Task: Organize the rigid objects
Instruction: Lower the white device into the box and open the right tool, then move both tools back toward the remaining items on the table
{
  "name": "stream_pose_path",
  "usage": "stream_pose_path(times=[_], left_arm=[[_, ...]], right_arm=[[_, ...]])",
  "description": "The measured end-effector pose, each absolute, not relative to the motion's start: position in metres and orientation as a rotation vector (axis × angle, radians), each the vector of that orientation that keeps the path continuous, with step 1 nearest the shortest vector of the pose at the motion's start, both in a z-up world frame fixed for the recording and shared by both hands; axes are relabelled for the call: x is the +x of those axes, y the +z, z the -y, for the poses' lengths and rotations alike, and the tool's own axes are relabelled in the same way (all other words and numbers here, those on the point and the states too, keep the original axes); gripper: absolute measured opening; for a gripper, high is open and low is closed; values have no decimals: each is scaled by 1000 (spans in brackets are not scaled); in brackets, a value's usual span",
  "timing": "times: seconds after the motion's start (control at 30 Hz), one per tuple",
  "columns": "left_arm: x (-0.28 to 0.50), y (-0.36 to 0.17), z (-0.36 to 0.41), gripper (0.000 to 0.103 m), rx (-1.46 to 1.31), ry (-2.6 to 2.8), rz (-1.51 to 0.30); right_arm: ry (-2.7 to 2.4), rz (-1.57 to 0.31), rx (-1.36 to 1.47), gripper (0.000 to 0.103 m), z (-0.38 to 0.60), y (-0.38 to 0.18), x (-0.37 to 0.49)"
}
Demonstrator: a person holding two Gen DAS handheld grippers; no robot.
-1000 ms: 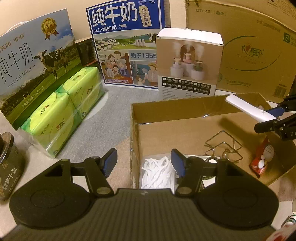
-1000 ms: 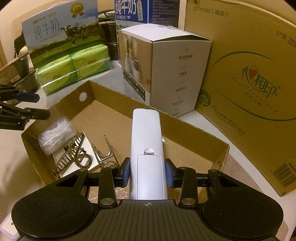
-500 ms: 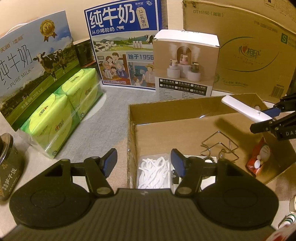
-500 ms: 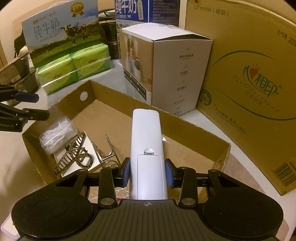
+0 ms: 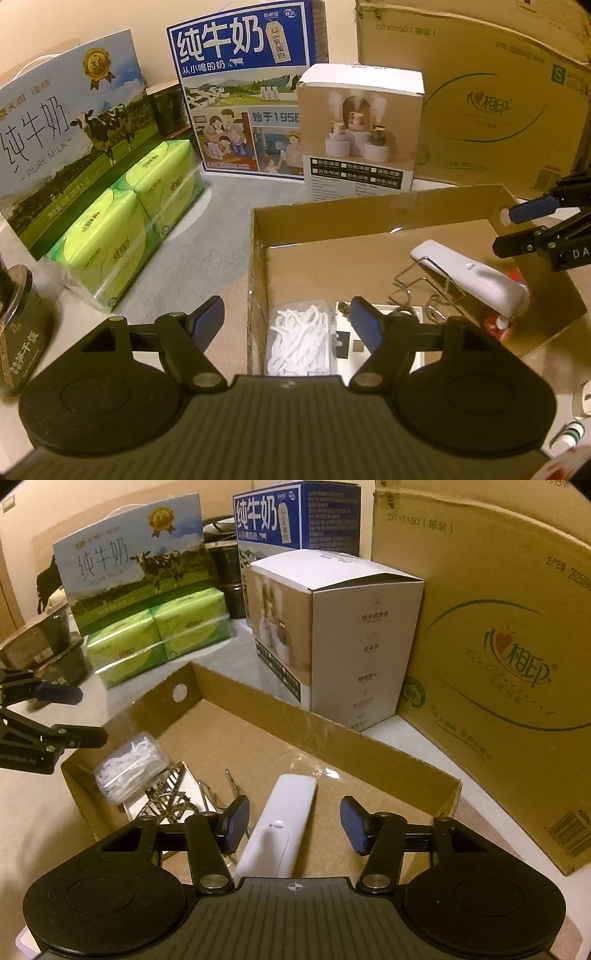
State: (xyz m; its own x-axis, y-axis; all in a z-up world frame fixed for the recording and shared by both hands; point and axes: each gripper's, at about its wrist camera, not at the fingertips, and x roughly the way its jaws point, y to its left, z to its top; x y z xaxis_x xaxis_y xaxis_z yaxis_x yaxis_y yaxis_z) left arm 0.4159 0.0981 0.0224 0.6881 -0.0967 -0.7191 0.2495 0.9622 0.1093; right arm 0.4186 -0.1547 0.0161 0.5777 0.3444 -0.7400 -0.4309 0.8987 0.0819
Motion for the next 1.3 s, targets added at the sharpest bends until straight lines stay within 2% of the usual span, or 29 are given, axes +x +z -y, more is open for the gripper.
stream_pose_path(times=[0.37,0.83,1.3], left_arm=[[372,45,-92,72,162,-202,-785],[286,73,-72,74,102,-179,-740],[196,75,-52,78,67,-125,-685]], right_arm=[[429,-832,-66,58,167,41,385],[427,-796,6,65,173,76,298],[411,-791,38,69,186,67,221]])
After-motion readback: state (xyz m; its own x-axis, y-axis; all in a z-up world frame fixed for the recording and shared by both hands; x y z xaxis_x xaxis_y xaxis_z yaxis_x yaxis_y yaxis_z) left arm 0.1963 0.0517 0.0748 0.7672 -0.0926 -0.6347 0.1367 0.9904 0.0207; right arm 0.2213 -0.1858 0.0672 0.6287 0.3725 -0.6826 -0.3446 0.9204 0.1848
